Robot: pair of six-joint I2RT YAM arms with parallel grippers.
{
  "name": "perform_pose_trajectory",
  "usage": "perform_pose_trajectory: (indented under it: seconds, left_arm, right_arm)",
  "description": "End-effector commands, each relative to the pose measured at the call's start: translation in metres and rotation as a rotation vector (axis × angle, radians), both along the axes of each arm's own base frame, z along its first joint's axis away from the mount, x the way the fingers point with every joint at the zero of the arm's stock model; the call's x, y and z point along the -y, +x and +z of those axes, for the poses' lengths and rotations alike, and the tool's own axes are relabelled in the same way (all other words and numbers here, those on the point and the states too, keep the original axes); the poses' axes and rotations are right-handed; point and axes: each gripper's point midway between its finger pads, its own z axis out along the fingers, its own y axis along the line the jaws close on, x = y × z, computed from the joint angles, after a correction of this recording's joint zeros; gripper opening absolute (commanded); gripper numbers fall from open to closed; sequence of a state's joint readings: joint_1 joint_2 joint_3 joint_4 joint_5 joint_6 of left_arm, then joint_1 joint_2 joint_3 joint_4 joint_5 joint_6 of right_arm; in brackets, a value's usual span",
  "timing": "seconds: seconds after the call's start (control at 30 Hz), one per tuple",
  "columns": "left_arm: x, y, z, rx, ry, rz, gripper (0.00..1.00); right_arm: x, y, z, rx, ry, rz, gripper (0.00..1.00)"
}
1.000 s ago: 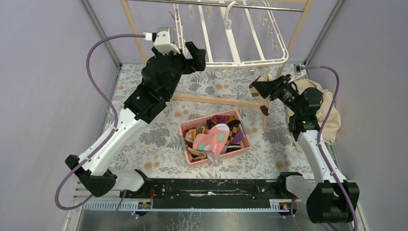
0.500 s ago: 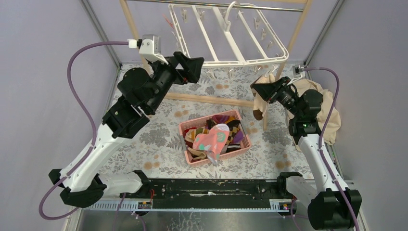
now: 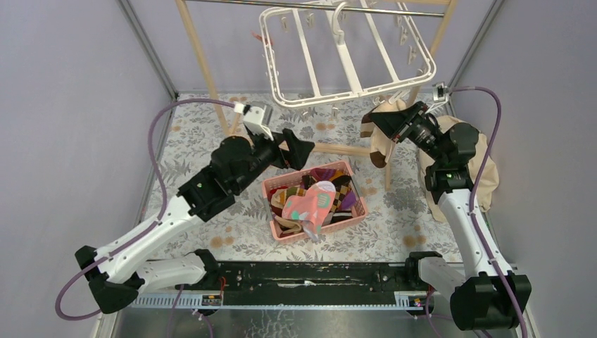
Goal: Remove the socks clipped to the hanger
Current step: Remove the sock from the hanger.
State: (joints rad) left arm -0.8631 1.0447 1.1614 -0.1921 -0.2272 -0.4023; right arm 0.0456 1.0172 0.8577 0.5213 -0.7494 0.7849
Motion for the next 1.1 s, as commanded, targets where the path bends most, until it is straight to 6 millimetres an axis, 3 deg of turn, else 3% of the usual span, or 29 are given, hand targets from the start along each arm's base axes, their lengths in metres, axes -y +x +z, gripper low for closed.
perform_pose_trajectory:
  seconds: [0.0, 0.13, 0.53, 0.87, 0.97, 1.07]
  left_arm:
    - [0.024, -0.006, 0.007, 0.067, -0.106, -0.083, 0.97]
    - [0.042, -0.003, -0.004, 0.116, -0.117, -0.114, 0.98]
    - [0.112, 0.006, 0.0, 0.354, -0.131, -0.2, 0.99]
    - [0.133, 0.025, -0.004, 0.43, -0.119, -0.164, 0.99]
    - [0.141, 0.033, -0.004, 0.445, -0.108, -0.154, 0.9]
    - [0.149, 0.037, -0.002, 0.454, -0.113, -0.162, 0.61]
  right_arm:
    - [-0.011, -0.024, 0.052, 0.117, 0.037, 0.109, 0.17]
    - [-0.014, -0.032, 0.062, 0.113, 0.049, 0.149, 0.17]
    - [-0.019, -0.044, 0.069, 0.093, 0.076, 0.216, 0.17]
    - [-0.021, -0.05, 0.069, 0.093, 0.083, 0.243, 0.17]
    - [-0.021, -0.052, 0.068, 0.095, 0.084, 0.25, 0.16]
    - [-0.021, -0.055, 0.069, 0.099, 0.083, 0.256, 0.16]
